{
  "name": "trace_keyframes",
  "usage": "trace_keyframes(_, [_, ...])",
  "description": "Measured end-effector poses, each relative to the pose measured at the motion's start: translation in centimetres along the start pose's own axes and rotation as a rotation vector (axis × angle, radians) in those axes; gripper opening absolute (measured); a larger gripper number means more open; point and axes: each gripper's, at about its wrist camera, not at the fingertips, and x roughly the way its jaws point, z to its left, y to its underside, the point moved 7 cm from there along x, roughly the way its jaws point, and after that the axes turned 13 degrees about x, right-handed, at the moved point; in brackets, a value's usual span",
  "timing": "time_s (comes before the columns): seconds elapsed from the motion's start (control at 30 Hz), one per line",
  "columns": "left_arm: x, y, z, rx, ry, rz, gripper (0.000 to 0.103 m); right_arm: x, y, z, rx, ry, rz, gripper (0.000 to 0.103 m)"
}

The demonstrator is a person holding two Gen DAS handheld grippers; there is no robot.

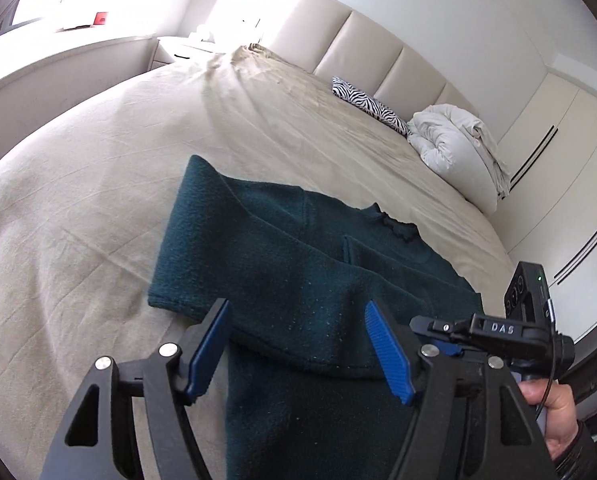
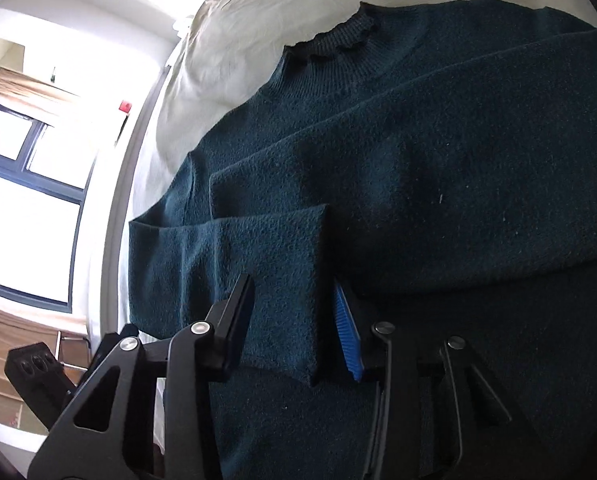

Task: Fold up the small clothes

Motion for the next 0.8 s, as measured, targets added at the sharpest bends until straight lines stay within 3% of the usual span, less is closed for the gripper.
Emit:
trace_keyframes(0.1, [-0.5, -0.7, 1.0, -0.012, -0.002, -0.013, 0.067, 1.3, 0.3, 0.3, -0.013, 0.026, 0.009, 0.034])
trace_keyframes(0.23, [-1.0, -1.9, 2.5, -0.03, 0.0, -0.026, 0.063, 0.8, -0.1, 1.0, -0.042, 0.031, -0.015, 0.008])
trace_keyframes(0.5, [-0.6, -4.2, 5.9, -0.078, -0.009, -0.02, 0.063, -3.1, -1.6, 3.2, -0.121, 0.015, -0.107, 0.007])
trace_keyframes(0.67, [1.8, -5.4, 7.3, -0.096, 0.005, 0.053, 0.063, -6.0, -3.3, 0.8, -0.102, 0.033, -0.141, 0.007])
trace_keyframes(0.8, [5.2, -5.7, 7.9, -0.094, 0.003, 0.145, 0.057, -7.2, -4.8, -1.0, -0.096, 0.062, -0.146, 0.007])
